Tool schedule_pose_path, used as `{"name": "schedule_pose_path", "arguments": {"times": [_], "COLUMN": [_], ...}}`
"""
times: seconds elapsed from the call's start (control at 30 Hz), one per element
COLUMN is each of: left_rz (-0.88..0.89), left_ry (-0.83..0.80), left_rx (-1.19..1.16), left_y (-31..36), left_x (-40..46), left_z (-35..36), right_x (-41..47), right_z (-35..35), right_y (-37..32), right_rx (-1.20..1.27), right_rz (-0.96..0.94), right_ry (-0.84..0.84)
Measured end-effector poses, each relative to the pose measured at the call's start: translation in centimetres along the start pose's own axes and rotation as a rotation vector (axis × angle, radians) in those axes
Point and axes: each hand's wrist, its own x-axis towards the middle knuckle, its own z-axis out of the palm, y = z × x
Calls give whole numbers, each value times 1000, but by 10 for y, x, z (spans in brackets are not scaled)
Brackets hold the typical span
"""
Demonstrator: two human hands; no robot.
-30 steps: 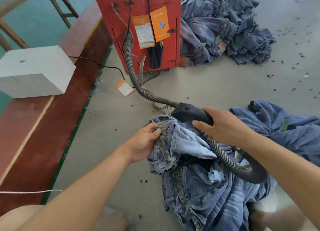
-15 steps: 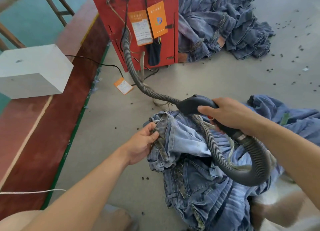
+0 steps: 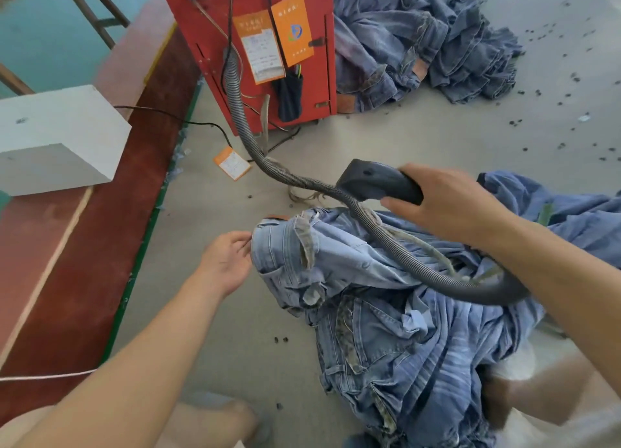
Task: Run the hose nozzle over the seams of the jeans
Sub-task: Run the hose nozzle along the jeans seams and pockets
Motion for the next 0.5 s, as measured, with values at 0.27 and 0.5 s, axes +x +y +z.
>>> {"name": "schedule_pose_path", "arguments": {"times": [0.27, 0.5], "left_rz": [-194, 81], "left_ry": [65, -118], "left_rx": [540, 264], "left_y": [-26, 2], "left_x": [-8, 1], "left_z": [0, 4], "right_x": [-19, -20], "right_z": [-7, -5], "right_y": [-2, -1], "right_rx": [-184, -168], "right_rz": [-269, -231], "right_ry": [139, 36]}}
